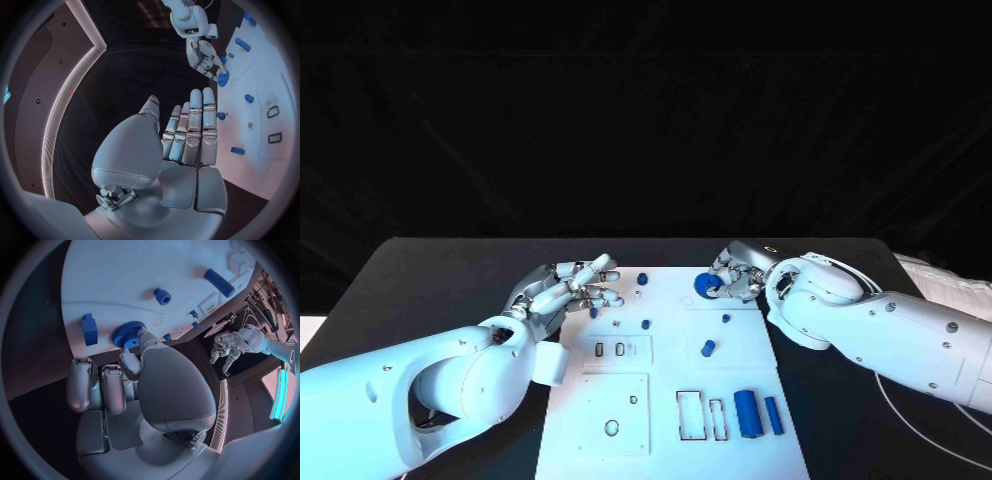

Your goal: Assemble the parts on the task board

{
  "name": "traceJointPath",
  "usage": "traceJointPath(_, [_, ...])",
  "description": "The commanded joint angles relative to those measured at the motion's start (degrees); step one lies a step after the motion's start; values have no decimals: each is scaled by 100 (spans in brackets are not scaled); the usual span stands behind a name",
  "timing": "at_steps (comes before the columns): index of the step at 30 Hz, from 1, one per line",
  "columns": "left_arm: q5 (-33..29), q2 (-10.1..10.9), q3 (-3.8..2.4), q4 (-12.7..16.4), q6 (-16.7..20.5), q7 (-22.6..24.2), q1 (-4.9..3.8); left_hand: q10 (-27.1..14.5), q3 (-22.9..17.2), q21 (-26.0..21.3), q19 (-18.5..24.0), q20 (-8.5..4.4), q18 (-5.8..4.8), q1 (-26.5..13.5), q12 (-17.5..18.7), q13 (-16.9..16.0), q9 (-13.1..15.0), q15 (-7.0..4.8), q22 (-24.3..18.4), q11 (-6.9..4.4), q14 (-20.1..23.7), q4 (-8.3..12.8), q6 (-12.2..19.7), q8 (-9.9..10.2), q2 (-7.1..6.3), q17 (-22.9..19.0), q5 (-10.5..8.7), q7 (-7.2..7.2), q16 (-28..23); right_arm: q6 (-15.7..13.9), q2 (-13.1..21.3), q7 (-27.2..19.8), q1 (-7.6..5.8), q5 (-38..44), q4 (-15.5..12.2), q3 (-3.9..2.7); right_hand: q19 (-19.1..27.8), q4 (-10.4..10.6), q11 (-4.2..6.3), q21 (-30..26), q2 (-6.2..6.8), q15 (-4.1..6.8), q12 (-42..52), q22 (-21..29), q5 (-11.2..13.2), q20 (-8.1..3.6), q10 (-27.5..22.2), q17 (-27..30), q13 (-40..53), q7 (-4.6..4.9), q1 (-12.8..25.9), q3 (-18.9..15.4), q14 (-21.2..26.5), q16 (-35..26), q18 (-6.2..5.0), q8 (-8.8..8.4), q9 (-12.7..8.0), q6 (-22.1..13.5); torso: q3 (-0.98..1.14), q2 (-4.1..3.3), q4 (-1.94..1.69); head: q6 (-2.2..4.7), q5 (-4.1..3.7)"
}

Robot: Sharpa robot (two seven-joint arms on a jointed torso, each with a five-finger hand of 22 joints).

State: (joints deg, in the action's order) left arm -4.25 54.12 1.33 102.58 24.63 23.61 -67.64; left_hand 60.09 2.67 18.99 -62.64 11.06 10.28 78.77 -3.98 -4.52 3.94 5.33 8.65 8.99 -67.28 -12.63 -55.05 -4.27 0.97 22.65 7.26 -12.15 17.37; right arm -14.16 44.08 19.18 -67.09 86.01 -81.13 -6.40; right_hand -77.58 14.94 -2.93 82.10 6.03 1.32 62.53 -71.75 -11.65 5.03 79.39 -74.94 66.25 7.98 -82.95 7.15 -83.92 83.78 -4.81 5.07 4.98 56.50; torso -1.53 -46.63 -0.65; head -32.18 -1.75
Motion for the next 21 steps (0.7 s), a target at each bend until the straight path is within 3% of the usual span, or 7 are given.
traceJointPath(1, [-8, -19, -4, 22, -205, 28, -7, -14, 6, -20, 41, 1, 4, 21, 12, -1, 1, -15, -5, -4, 44, 39, 16, 25, 47, 9, -13, -8, -36, 167, -26, 119, 35, 225, 29, 15, -44, -26, 13, 32, -26, -4, 8, -16, -16, 13, 2, -146, -13, 5, 9, 11, -361, 24, 95, 19, 8, 40, 0, -4, -5, 2, 3])
traceJointPath(14, [-8, -34, -4, 40, -516, 48, -6, -29, 27, -25, 55, 6, 4, 6, 16, 0, -3, -11, -7, -3, 62, 44, 37, 34, 28, 23, -21, -2, -44, 232, -50, 227, 76, 753, 4, 16, -80, -111, 40, 61, 24, 14, 53, -86, 93, 0, 13, -221, 69, -30, -12, -6, -371, 55, 108, 66, 24, 176, 0, -1, 0, -8, 14])
traceJointPath(21, [-8, -35, -4, 42, -534, 50, -6, -33, 29, -26, 57, 7, 5, 7, 17, 1, -3, -10, -8, -2, 64, 46, 41, 36, 26, 25, -21, -2, -45, -201, -49, 205, 118, 964, -119, 17, -211, -282, 136, 150, -160, 90, 184, -286, 298, -56, 101, -416, 218, -141, -227, 230, -407, 143, 148, 222, 87, 521, 1, 0, -6, 6, 7])
